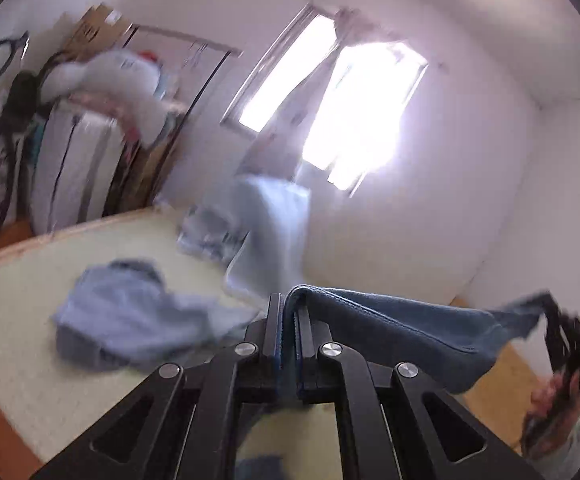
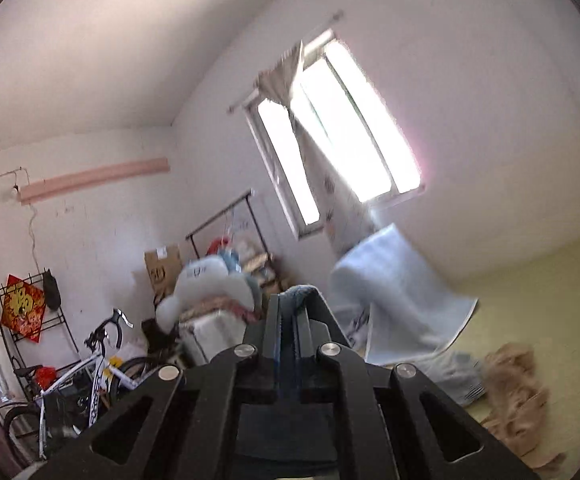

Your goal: Fold clothes

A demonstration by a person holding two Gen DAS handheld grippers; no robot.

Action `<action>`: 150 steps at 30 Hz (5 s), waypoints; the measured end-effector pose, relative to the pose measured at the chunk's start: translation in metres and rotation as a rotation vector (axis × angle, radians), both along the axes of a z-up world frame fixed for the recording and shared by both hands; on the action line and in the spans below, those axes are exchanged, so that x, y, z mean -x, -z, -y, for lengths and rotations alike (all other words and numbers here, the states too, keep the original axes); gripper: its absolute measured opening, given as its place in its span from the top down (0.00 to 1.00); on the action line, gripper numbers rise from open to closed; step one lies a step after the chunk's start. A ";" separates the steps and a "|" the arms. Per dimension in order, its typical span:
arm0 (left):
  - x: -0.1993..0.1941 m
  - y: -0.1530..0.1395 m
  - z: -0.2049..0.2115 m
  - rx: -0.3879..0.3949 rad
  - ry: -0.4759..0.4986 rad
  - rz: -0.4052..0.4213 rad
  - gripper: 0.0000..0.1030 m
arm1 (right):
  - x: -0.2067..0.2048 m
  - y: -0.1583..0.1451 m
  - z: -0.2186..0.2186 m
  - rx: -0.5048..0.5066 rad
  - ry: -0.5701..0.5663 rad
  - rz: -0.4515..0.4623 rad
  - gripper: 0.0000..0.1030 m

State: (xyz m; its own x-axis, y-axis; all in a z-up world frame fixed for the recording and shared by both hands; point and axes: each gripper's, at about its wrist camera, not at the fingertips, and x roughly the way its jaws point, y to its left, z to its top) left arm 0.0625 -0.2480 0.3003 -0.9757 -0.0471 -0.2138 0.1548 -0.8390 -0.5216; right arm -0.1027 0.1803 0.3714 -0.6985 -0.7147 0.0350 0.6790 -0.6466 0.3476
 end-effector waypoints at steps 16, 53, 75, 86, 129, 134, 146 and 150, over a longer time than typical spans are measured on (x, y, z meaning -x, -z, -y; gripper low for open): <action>-0.034 -0.164 -0.065 0.096 0.130 -0.270 0.97 | -0.170 -0.081 -0.113 0.033 0.163 -0.203 0.97; 0.143 0.322 -0.091 0.058 0.169 0.601 0.97 | -0.038 0.416 -0.015 -0.693 -0.109 0.837 0.51; 0.152 0.328 -0.087 0.036 0.177 0.611 0.97 | 0.048 0.390 -0.015 -0.885 -0.071 0.742 0.47; 0.155 0.327 -0.089 0.025 0.197 0.603 0.97 | 0.039 0.421 -0.012 -1.080 -0.045 0.740 0.94; 0.152 0.317 -0.091 -0.023 0.241 0.575 0.97 | -0.080 0.409 -0.020 -1.993 -0.484 -0.223 0.58; 0.153 0.317 -0.090 -0.028 0.243 0.579 0.97 | -0.076 0.422 -0.018 -2.072 -0.581 -0.252 0.60; 0.152 0.316 -0.087 -0.031 0.244 0.576 0.97 | -0.067 0.427 -0.019 -1.980 -0.515 -0.093 0.95; 0.150 0.314 -0.085 -0.028 0.242 0.568 0.97 | -0.059 0.403 -0.028 -1.801 -0.335 0.008 0.96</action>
